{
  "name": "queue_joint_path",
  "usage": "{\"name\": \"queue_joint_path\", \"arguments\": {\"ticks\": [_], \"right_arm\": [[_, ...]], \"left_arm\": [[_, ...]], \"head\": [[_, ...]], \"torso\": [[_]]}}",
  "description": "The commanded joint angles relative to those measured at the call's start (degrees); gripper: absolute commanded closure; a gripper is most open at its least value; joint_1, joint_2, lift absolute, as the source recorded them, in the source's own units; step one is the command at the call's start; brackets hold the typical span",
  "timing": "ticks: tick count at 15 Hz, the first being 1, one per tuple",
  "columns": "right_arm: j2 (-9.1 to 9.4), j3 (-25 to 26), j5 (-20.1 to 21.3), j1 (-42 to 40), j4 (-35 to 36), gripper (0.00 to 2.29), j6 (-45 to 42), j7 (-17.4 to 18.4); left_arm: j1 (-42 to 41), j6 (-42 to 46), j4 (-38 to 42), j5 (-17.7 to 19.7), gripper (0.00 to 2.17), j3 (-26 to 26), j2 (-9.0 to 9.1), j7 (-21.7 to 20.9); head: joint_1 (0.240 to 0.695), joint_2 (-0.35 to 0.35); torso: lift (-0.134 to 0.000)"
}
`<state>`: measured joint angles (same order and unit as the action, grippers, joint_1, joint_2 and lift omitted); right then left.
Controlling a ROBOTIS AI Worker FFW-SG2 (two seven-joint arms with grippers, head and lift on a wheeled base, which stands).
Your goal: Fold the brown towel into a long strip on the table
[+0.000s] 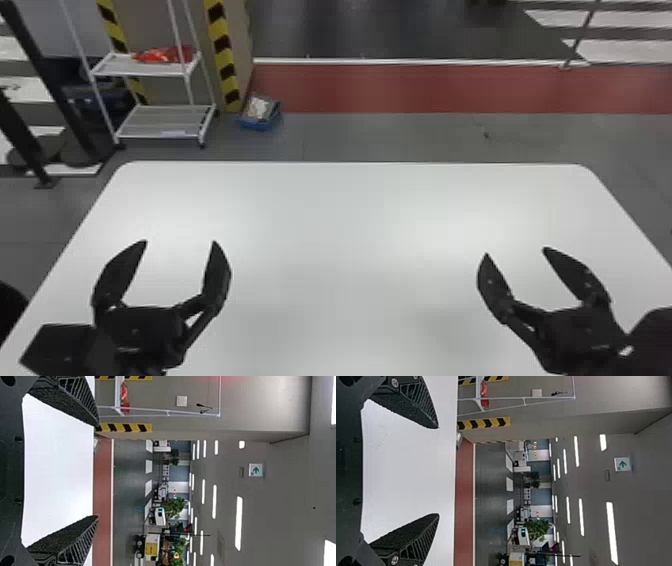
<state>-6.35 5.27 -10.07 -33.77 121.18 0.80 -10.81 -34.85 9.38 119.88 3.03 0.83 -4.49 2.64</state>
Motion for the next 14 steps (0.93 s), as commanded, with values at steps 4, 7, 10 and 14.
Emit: {"name": "queue_joint_path", "arguments": {"ticks": [4, 7, 10, 14], "right_arm": [[-0.15, 0.0, -0.48, -0.07, 0.2, 0.09, 0.39, 0.0], [-0.15, 0.0, -0.48, -0.42, 0.99, 0.09, 1.45, 0.08], [-0.24, 0.44, -0.57, -1.3, 1.87, 0.09, 1.62, 0.08], [-0.51, 0.35, -0.83, -0.86, 1.87, 0.09, 2.33, 0.08]], "left_arm": [[-0.13, -0.03, 0.62, -0.04, 0.04, 0.31, -0.09, 0.0], [-0.13, -0.73, 1.23, -0.04, 0.04, 0.49, -0.26, -0.09], [-0.22, -0.91, 1.5, -0.13, 0.04, 0.75, -0.35, -0.17], [-0.22, -1.08, 1.5, -0.39, 0.04, 0.93, -0.26, -0.17]], "head": [[0.695, -0.012], [0.695, -0.015], [0.695, -0.017], [0.695, -0.025]], "torso": [[-0.112], [-0.112], [-0.112], [-0.112]]}}
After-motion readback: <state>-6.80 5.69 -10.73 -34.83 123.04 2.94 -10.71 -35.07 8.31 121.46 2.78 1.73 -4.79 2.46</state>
